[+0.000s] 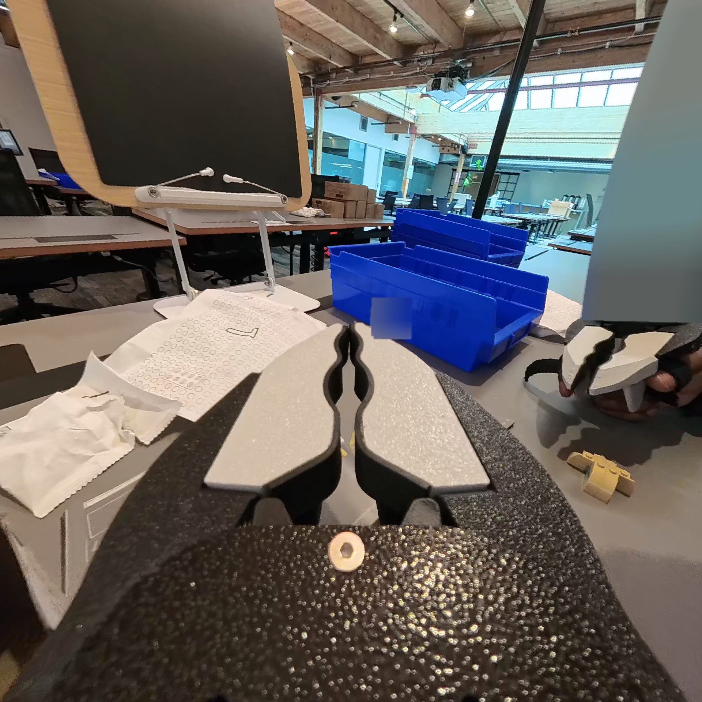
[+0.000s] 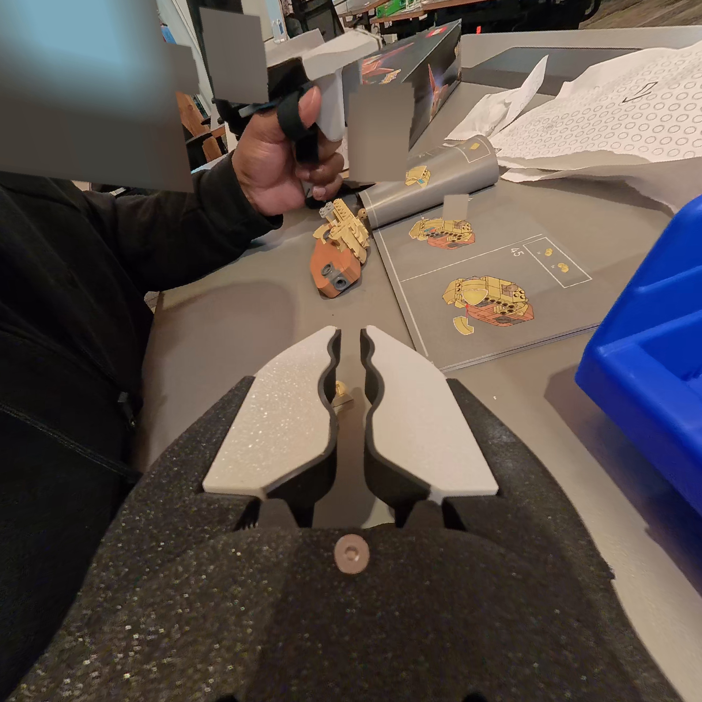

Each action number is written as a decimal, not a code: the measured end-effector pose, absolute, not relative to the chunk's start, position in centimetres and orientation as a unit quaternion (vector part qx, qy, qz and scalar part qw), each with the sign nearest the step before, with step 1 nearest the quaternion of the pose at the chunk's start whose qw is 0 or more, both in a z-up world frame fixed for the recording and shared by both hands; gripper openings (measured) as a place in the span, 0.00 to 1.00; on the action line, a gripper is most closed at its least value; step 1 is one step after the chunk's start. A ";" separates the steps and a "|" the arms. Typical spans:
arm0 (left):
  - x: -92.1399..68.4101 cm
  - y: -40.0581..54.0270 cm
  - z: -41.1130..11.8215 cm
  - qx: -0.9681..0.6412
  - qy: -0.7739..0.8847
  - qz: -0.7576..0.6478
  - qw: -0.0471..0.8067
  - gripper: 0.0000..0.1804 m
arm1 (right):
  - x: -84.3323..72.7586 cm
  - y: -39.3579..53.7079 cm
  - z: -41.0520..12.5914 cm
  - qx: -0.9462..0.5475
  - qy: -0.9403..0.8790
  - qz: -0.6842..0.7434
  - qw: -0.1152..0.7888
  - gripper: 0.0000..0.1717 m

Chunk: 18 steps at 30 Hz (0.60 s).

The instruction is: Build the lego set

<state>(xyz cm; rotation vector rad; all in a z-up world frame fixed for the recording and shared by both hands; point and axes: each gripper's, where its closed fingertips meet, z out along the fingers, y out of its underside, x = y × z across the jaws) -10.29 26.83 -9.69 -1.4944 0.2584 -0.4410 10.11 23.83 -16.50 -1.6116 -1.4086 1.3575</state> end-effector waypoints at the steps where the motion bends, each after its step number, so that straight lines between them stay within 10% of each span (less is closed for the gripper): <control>1: -10.1 26.8 -9.8 -0.673 0.117 -0.202 0.702 0.00 | 10.1 23.8 -16.5 -0.606 -0.532 0.510 0.299 0.06; 18: -8.7 27.0 -11.0 -0.690 0.144 -0.195 0.682 0.00 | 10.2 23.5 -16.8 -0.605 -0.542 0.501 0.298 0.06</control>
